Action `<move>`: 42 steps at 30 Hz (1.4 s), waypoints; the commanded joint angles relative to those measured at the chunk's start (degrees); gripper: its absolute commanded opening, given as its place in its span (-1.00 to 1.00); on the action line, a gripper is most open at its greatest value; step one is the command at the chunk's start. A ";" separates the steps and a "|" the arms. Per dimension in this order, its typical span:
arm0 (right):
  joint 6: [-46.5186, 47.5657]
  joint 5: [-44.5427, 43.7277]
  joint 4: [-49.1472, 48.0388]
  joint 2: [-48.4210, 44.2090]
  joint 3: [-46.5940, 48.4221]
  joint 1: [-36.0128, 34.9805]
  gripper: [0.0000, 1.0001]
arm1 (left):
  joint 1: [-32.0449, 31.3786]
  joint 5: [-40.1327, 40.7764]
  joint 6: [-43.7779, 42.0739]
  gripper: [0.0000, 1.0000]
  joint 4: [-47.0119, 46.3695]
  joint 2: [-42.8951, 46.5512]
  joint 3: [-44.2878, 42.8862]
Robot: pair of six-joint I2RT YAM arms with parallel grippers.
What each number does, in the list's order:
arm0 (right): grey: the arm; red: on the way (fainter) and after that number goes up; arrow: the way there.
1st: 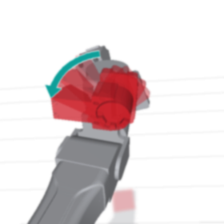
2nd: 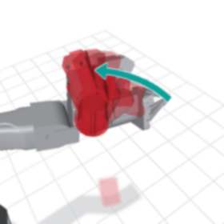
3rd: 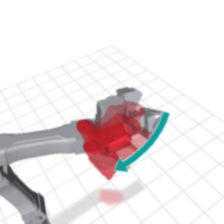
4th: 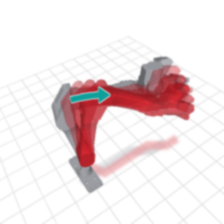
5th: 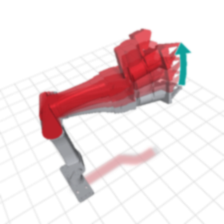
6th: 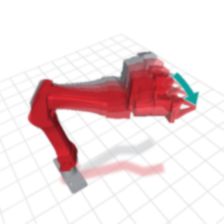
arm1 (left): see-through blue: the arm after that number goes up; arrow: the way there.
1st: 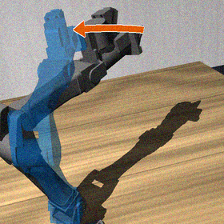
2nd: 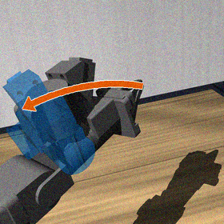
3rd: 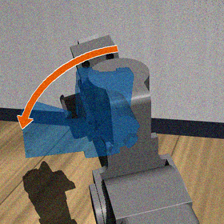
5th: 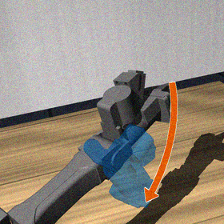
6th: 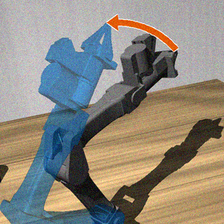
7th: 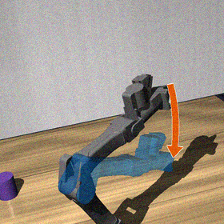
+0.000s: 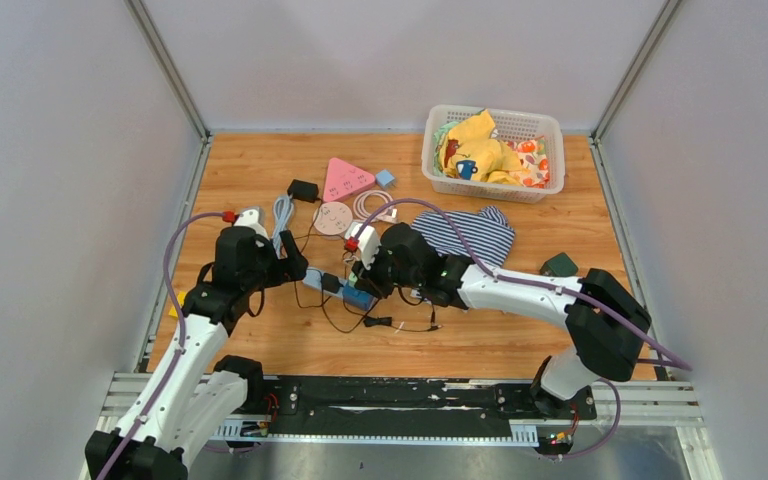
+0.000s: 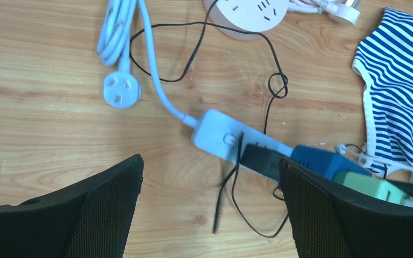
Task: Insert the plug
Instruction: Insert the plug into the socket, then pick up the plug from the corner of the board.
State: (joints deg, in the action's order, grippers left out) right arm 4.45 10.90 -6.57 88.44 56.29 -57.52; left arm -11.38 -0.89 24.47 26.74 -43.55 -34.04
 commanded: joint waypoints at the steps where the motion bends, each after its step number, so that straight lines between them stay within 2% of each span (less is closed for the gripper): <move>1: -0.97 5.44 9.67 -2.43 -0.47 -3.14 -0.99 | 0.30 3.96 -0.96 0.92 1.43 0.78 -2.02; 9: -2.99 4.05 8.50 -2.55 -4.46 -9.14 -0.99 | 0.30 7.66 -0.16 0.92 1.83 0.49 -1.63; 16: -4.10 1.66 7.82 -2.48 -4.53 -10.21 -0.99 | 0.30 23.06 8.33 1.00 6.01 -2.68 -3.11; 19: -6.12 -2.76 8.70 -3.92 -4.70 -10.18 -0.58 | 0.94 30.19 9.98 1.00 8.89 -4.71 -4.44; 21: -6.66 -4.19 8.76 -5.21 -5.11 -10.24 -0.22 | 2.52 33.37 11.41 1.00 10.09 -5.13 -4.78; 27: -7.52 -4.74 9.07 -8.62 -6.08 -10.20 0.37 | 8.01 39.60 17.94 1.00 11.62 -3.23 -4.00; 35: -7.58 -6.86 10.57 -16.33 -9.07 -10.24 0.82 | 14.87 44.66 21.50 1.00 12.82 -4.33 -2.95; 42: -9.77 -8.54 11.07 -24.67 -12.24 -10.14 0.94 | 26.28 43.79 25.43 0.87 12.56 -8.98 -2.28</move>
State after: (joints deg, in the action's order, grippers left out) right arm -3.60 4.23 2.92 67.46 45.98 -66.87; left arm 10.39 40.18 45.08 39.07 -49.56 -36.93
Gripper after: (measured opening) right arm 0.950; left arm 0.953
